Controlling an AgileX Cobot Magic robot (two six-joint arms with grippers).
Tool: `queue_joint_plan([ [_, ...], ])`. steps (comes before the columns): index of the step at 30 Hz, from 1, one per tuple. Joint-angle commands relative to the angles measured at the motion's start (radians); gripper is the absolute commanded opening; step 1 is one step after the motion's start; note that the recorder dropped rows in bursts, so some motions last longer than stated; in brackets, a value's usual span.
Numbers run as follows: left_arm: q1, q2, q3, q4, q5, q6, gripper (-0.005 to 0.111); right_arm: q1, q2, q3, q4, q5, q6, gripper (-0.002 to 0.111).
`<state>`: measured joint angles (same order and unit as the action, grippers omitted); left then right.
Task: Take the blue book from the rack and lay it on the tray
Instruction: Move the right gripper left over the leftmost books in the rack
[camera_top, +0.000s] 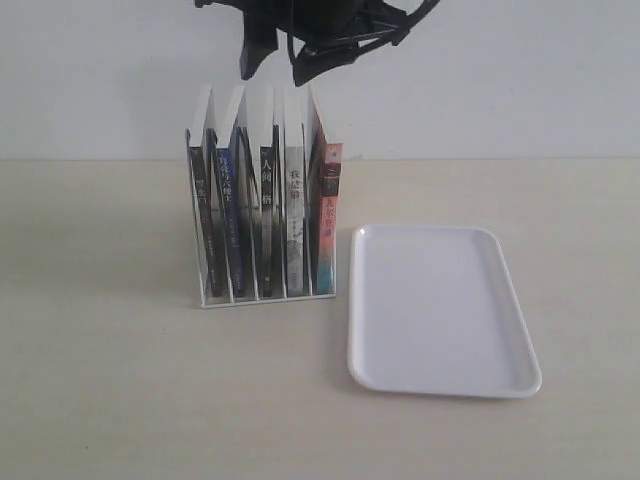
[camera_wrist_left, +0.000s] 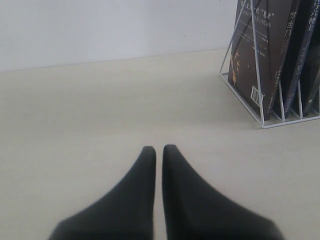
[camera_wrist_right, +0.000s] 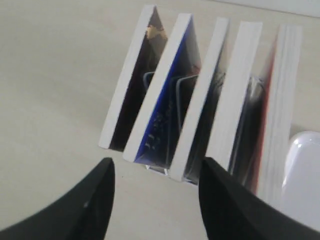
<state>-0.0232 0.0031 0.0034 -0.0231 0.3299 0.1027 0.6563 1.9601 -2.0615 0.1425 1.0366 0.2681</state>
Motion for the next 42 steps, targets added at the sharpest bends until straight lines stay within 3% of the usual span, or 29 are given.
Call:
queue_joint_plan([
  [1,0.002,-0.003,-0.003,-0.002,-0.016,0.002,0.005,0.024,0.006,-0.006,0.006,-0.046,-0.015,0.050],
  [16,0.002,-0.003,-0.003,-0.002,-0.016,0.002,0.005,0.140,0.036,-0.006,0.016,-0.175,-0.015,0.050],
  [24,0.002,-0.003,-0.003,-0.002,-0.016,0.002,0.005,0.142,0.106,-0.006,0.030,-0.258,-0.013,0.050],
  [29,0.002,-0.003,-0.003,-0.002,-0.016,0.002,0.005,0.142,0.129,-0.043,0.000,-0.287,-0.013,0.037],
  [40,0.002,-0.003,-0.003,-0.002,-0.016,0.002,0.005,0.140,0.182,-0.105,-0.127,-0.261,0.039,0.037],
  [42,0.002,-0.003,-0.003,-0.002,-0.016,0.002,0.005,0.138,0.182,-0.105,-0.156,-0.261,0.071,0.041],
])
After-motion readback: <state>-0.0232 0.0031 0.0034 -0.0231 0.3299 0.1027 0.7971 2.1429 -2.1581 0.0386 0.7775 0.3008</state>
